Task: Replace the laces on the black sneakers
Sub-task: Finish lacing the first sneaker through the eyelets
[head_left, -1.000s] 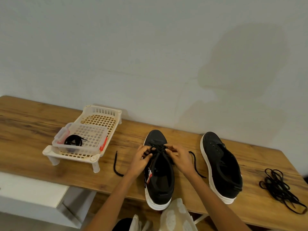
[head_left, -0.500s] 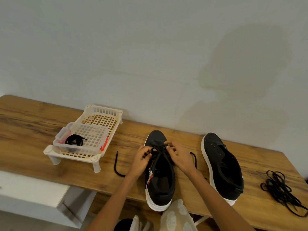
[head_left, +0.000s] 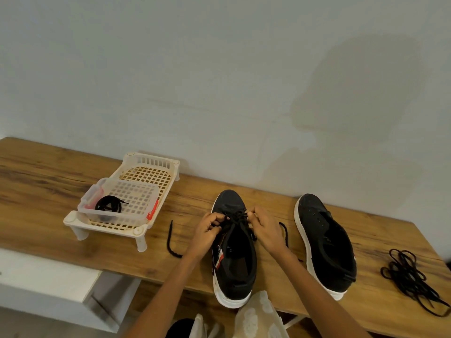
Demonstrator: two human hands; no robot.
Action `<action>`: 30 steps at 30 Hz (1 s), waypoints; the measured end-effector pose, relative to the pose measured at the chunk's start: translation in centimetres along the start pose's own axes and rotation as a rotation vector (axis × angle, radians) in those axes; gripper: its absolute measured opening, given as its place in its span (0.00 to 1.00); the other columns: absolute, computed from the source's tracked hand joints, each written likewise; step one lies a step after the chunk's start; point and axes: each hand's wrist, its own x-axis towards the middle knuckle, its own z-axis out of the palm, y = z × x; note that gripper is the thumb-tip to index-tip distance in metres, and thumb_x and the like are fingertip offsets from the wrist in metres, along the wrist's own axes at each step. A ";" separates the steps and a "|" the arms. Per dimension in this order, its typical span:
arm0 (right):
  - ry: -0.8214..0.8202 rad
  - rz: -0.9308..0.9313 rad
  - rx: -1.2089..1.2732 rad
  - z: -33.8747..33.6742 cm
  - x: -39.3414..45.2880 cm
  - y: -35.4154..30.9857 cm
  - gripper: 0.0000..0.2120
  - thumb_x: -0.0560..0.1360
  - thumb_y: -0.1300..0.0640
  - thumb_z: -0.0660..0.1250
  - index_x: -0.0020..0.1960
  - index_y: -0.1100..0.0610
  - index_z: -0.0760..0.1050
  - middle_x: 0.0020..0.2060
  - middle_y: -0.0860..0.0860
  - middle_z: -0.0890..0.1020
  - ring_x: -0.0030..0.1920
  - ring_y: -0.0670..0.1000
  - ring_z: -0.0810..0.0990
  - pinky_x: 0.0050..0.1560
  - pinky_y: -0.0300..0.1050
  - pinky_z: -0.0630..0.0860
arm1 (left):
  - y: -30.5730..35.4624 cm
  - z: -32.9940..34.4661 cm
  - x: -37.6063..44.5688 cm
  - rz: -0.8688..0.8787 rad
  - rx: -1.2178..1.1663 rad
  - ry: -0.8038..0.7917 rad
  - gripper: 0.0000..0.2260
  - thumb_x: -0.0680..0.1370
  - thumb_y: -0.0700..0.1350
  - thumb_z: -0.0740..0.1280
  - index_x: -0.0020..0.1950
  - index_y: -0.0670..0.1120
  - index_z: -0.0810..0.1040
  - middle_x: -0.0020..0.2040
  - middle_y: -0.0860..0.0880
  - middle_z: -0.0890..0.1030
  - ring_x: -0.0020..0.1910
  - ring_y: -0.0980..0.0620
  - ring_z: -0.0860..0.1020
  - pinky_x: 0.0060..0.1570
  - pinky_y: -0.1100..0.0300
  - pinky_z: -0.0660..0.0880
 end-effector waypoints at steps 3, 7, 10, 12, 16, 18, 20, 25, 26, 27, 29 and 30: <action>-0.077 -0.061 0.016 -0.3 0.0 0.0 0.07 0.80 0.55 0.60 0.51 0.44 0.74 0.47 0.39 0.76 0.47 0.39 0.75 0.45 0.30 0.71 | 0.1 0.0 -0.1 0.010 0.015 -0.013 0.15 0.77 0.32 0.62 0.47 0.52 0.78 0.51 0.42 0.76 0.47 0.52 0.75 0.50 0.64 0.72; -0.041 -0.068 -0.013 -0.1 0.1 0.1 0.06 0.80 0.56 0.61 0.53 0.51 0.77 0.47 0.41 0.77 0.47 0.40 0.75 0.43 0.26 0.68 | 0.3 0.1 0.1 0.035 0.071 0.010 0.09 0.77 0.39 0.66 0.46 0.54 0.78 0.49 0.43 0.77 0.46 0.52 0.76 0.49 0.61 0.72; -0.049 0.007 0.089 0.1 -0.2 0.3 0.05 0.79 0.57 0.62 0.52 0.48 0.75 0.47 0.42 0.77 0.48 0.41 0.76 0.42 0.26 0.70 | 0.0 0.1 0.2 0.027 0.055 0.011 0.05 0.77 0.42 0.67 0.45 0.53 0.77 0.49 0.43 0.77 0.46 0.51 0.75 0.49 0.58 0.72; -0.068 0.040 0.153 0.1 -0.4 0.6 0.09 0.79 0.59 0.63 0.55 0.47 0.75 0.49 0.41 0.77 0.51 0.39 0.76 0.44 0.26 0.71 | 0.1 -0.1 0.1 0.001 0.014 -0.006 0.01 0.75 0.46 0.67 0.45 0.50 0.77 0.48 0.44 0.76 0.46 0.51 0.74 0.49 0.59 0.71; -0.079 0.066 0.185 0.0 -0.1 0.8 0.12 0.78 0.63 0.63 0.54 0.47 0.75 0.50 0.41 0.79 0.50 0.39 0.77 0.44 0.26 0.72 | 0.0 -0.3 0.2 -0.092 -0.179 -0.052 0.08 0.66 0.47 0.66 0.38 0.43 0.73 0.44 0.42 0.71 0.45 0.51 0.72 0.47 0.65 0.70; -0.077 0.099 0.235 -0.1 -0.1 0.9 0.09 0.77 0.63 0.62 0.48 0.49 0.74 0.50 0.43 0.80 0.52 0.42 0.78 0.43 0.32 0.75 | 0.2 -0.1 0.4 -0.179 -0.258 -0.042 0.02 0.71 0.41 0.64 0.39 0.43 0.73 0.45 0.46 0.73 0.44 0.54 0.73 0.45 0.67 0.71; -0.081 0.108 0.284 -0.2 -0.4 0.8 0.09 0.77 0.64 0.62 0.44 0.51 0.72 0.51 0.45 0.80 0.53 0.43 0.78 0.42 0.34 0.76 | 0.4 0.1 0.4 -0.252 -0.340 -0.013 0.06 0.74 0.34 0.62 0.42 0.44 0.74 0.45 0.48 0.75 0.43 0.55 0.74 0.44 0.66 0.72; -0.098 0.045 0.226 -0.4 -0.9 0.4 0.07 0.76 0.60 0.67 0.46 0.48 0.77 0.48 0.40 0.79 0.51 0.38 0.77 0.46 0.28 0.73 | 0.7 -0.1 -0.3 -0.153 -0.369 -0.004 0.12 0.59 0.50 0.66 0.34 0.43 0.71 0.45 0.46 0.71 0.46 0.52 0.72 0.48 0.62 0.70; -0.085 0.048 0.224 -0.3 -0.9 0.4 0.06 0.76 0.59 0.67 0.47 0.48 0.78 0.47 0.40 0.80 0.51 0.38 0.77 0.46 0.29 0.73 | 0.6 -0.1 -0.4 -0.139 -0.374 -0.018 0.10 0.61 0.50 0.65 0.33 0.45 0.72 0.45 0.44 0.72 0.47 0.52 0.73 0.49 0.62 0.70; -0.069 0.049 0.214 -0.2 -0.9 0.4 0.06 0.76 0.59 0.67 0.48 0.48 0.79 0.46 0.39 0.79 0.50 0.38 0.77 0.46 0.29 0.73 | 0.5 -0.3 -0.5 -0.126 -0.355 -0.025 0.08 0.63 0.50 0.65 0.33 0.46 0.74 0.46 0.44 0.73 0.47 0.51 0.74 0.49 0.62 0.70; -0.041 0.043 0.172 0.0 -0.8 0.2 0.06 0.76 0.57 0.67 0.50 0.48 0.79 0.46 0.37 0.79 0.48 0.37 0.77 0.45 0.27 0.72 | 0.5 -0.5 -0.8 -0.118 -0.339 -0.036 0.06 0.66 0.47 0.63 0.37 0.45 0.75 0.45 0.44 0.76 0.47 0.52 0.75 0.47 0.65 0.72; -0.030 0.039 0.147 0.1 -0.7 0.1 0.06 0.76 0.57 0.67 0.51 0.48 0.80 0.46 0.38 0.79 0.48 0.36 0.76 0.44 0.25 0.72 | 0.4 -0.6 -0.8 -0.117 -0.334 -0.049 0.07 0.68 0.45 0.62 0.40 0.43 0.76 0.44 0.45 0.77 0.46 0.53 0.76 0.46 0.66 0.73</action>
